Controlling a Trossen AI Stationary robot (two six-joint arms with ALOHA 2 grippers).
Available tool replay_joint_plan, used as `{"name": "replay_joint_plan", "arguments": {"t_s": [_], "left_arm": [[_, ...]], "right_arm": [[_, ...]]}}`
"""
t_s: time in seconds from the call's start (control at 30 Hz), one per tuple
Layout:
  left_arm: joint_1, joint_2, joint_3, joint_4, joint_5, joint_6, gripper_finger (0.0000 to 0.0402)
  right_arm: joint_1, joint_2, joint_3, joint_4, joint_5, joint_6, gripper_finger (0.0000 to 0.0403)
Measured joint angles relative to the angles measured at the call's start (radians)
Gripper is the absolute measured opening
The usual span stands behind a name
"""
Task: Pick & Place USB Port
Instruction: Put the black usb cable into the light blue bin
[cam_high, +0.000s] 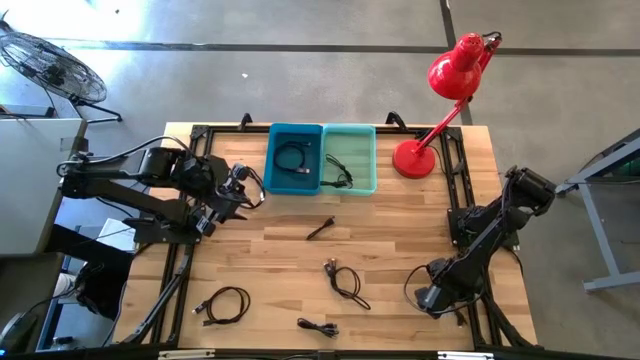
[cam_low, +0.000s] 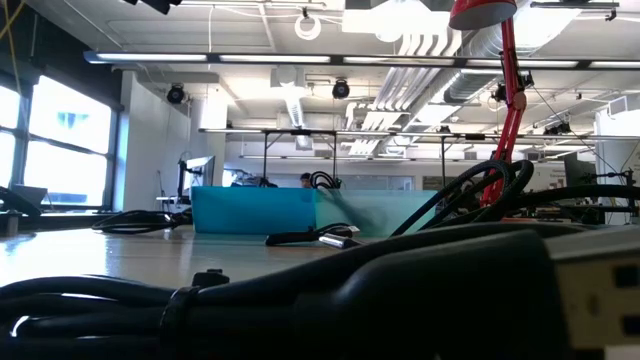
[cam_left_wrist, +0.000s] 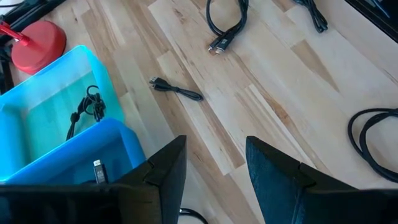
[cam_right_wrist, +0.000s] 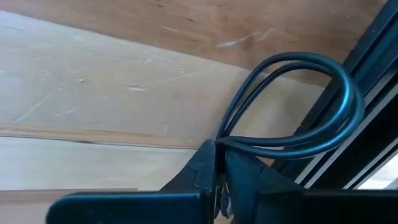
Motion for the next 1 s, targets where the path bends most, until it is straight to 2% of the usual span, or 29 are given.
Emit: {"name": "replay_joint_plan", "arguments": {"t_s": [0.07,0.17,0.23,0.37,0.47,0.57,0.83,0.93,1.0], "left_arm": [[0.000,0.000,0.000,0.001,-0.001,0.000,0.0161],[0.000,0.000,0.000,0.001,0.005,-0.001,0.0161],[0.000,0.000,0.000,0.002,0.006,-0.005,0.0161],[0.000,0.000,0.000,0.002,0.008,-0.019,0.0161],[0.000,0.000,0.000,0.002,0.009,-0.028,0.0161],[0.000,0.000,0.000,0.002,0.009,-0.030,0.0161],[0.000,0.000,0.000,0.099,-0.024,-0.019,0.0161],[0.000,0.000,0.001,0.125,-0.028,-0.019,0.0161],[0.000,0.000,0.001,0.124,-0.028,-0.028,0.0161]], "right_arm": [[-0.014,0.000,-0.001,0.002,0.012,-0.007,0.0007],[-0.040,0.000,0.016,0.017,0.112,-0.031,0.0004],[-0.070,0.001,0.041,0.028,0.209,-0.064,0.0003],[-0.145,0.007,0.119,0.014,0.474,-0.194,0.0002],[-0.212,0.006,0.214,0.001,0.652,-0.340,0.0001],[-0.285,0.006,0.327,-0.049,0.776,-0.533,0.0001],[-0.535,0.004,0.631,-0.165,0.951,-1.139,0.0000],[-0.650,0.003,0.696,-0.166,0.965,-1.312,0.0000],[-0.735,0.003,0.719,-0.165,0.939,-1.392,0.0000]]}}
